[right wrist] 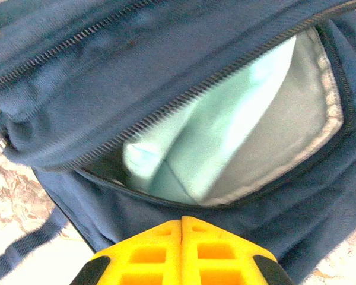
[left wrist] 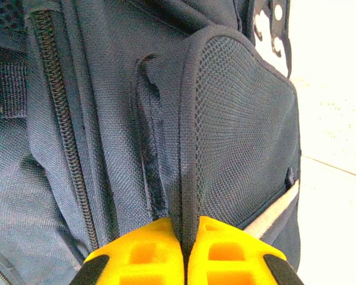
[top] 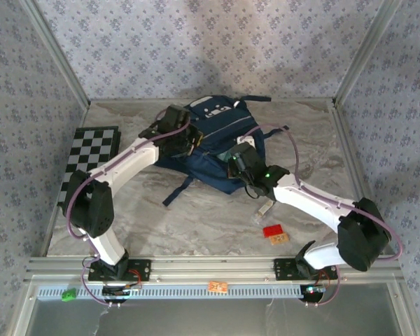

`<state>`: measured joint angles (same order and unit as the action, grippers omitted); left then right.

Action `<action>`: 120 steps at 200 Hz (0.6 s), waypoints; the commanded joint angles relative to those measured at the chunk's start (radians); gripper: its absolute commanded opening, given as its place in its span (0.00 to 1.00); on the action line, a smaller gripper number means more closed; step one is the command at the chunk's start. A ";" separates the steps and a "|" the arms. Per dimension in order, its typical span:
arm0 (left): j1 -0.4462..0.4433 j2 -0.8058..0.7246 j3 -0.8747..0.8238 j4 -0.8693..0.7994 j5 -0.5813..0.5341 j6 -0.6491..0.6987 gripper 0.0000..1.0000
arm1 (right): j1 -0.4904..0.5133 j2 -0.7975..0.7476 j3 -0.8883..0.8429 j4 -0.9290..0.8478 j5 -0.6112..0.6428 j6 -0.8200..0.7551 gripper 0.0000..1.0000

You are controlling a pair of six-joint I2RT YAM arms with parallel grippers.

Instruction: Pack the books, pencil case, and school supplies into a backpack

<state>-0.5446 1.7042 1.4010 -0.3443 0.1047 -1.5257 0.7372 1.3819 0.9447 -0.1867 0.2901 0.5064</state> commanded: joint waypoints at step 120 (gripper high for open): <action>-0.183 -0.033 -0.023 0.231 0.121 -0.260 0.00 | 0.150 0.121 0.043 0.075 0.192 0.183 0.44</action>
<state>-0.6769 1.7054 1.3430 -0.2302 0.1467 -1.7241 0.8883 1.4929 0.9600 -0.0792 0.3267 0.6647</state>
